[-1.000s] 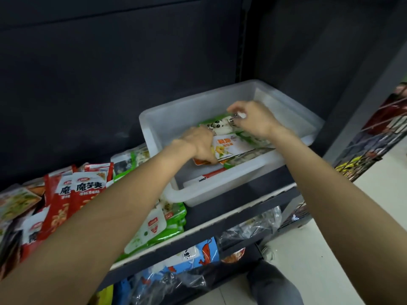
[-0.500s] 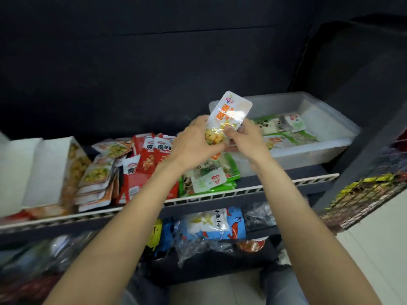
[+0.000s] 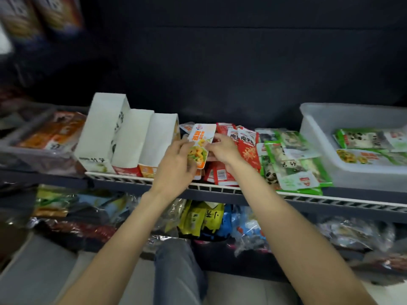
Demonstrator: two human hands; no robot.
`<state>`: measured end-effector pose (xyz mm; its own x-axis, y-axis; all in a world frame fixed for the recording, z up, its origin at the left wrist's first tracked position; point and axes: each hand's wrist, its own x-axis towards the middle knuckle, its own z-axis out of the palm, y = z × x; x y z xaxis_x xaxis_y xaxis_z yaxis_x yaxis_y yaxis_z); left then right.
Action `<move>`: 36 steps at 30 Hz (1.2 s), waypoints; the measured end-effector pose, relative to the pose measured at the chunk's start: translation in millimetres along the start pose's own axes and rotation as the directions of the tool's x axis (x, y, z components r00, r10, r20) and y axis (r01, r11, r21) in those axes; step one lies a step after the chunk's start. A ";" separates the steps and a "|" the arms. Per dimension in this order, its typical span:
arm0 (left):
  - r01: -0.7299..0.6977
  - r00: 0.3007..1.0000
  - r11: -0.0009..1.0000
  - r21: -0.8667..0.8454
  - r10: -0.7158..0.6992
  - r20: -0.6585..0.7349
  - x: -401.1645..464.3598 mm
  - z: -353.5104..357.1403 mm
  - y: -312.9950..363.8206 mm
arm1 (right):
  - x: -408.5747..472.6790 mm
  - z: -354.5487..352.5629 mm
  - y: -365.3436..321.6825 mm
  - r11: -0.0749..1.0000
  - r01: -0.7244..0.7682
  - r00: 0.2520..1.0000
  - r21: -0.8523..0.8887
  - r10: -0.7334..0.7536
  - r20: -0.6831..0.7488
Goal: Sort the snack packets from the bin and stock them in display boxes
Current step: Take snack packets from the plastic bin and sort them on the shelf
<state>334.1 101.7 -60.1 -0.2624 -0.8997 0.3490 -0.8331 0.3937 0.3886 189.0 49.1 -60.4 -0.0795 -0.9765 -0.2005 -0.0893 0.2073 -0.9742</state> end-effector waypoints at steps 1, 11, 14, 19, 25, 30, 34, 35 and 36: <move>-0.008 1.000 1.000 0.014 0.008 0.029 -1.5 -0.9 -2.7 | 4.8 7.9 0.9 0.996 0.017 1.000 -0.091 -0.018 -0.012; -0.006 0.947 0.968 0.252 -0.076 0.313 3.7 21.3 -0.9 | 3.8 -0.9 23.0 0.446 0.448 0.891 -0.775 -0.297 0.344; 0.006 0.960 0.966 0.258 -0.078 0.270 -1.8 24.9 1.5 | 4.4 -3.2 29.2 0.394 0.502 0.865 -0.770 -0.224 0.449; -0.039 0.992 0.960 0.279 0.005 0.122 -2.1 1.9 25.6 | -26.0 -38.0 8.7 0.471 0.539 0.834 -0.698 -0.412 0.367; -0.328 0.944 0.900 -0.286 0.307 -0.119 18.2 6.8 132.4 | -75.0 -178.4 -20.4 0.484 0.390 0.834 -0.783 -0.546 0.078; -0.122 0.915 0.665 -0.736 0.363 0.176 80.3 66.2 232.2 | -67.8 -314.6 -15.6 0.525 0.060 0.865 -0.849 -0.452 -0.219; -0.182 0.810 0.769 -0.613 0.471 0.350 146.3 139.1 294.6 | -42.3 -390.2 17.2 0.449 -0.186 0.896 -0.874 -0.289 -0.338; -0.239 0.781 0.820 -0.520 0.480 0.399 158.8 157.1 305.4 | -36.2 -401.6 22.4 0.440 -0.221 0.892 -0.870 -0.270 -0.363; -0.294 0.754 0.853 -0.430 0.484 0.444 168.7 174.3 314.6 | -30.7 -410.5 25.0 0.448 -0.245 0.889 -0.860 -0.251 -0.384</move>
<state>-57.1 40.9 -27.6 -0.8173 -0.5717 0.0721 -0.4243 0.6817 0.5961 -218.4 108.8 -36.0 -0.4292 -0.8969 0.1063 -0.8742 0.3829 -0.2985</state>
